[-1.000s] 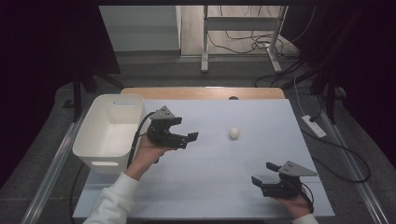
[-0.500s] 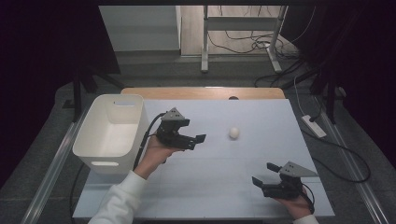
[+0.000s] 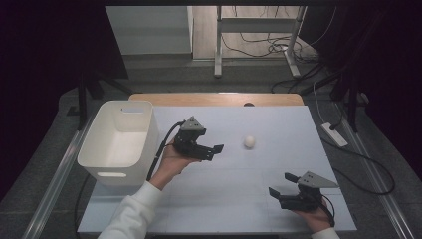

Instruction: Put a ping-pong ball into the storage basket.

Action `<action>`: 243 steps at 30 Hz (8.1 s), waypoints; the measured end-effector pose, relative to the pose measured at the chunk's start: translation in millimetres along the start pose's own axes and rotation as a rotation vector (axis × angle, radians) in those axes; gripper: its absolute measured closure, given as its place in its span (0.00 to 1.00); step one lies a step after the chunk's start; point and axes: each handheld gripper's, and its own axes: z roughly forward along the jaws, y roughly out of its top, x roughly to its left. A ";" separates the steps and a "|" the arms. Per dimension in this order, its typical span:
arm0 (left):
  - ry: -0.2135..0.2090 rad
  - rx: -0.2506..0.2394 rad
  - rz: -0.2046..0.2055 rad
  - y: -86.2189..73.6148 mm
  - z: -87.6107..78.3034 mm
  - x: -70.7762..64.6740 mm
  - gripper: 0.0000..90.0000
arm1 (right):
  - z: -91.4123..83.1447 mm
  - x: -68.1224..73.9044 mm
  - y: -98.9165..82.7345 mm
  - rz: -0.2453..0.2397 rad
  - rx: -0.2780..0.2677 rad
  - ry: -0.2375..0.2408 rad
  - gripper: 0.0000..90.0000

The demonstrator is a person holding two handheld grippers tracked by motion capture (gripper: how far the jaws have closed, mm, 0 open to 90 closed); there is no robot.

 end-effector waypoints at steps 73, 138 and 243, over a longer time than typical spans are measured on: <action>-0.010 0.106 -0.023 12.6 92.6 -5.9 0.13 | 0.7 -1.2 -2.7 0.009 0.006 -0.001 0.16; 0.043 0.162 -0.043 10.0 156.7 3.5 0.13 | 2.5 -0.9 -3.1 0.007 0.011 0.007 0.16; -0.013 0.179 0.003 20.8 164.9 4.3 0.57 | 1.7 -3.2 -3.5 0.015 0.008 -0.002 0.16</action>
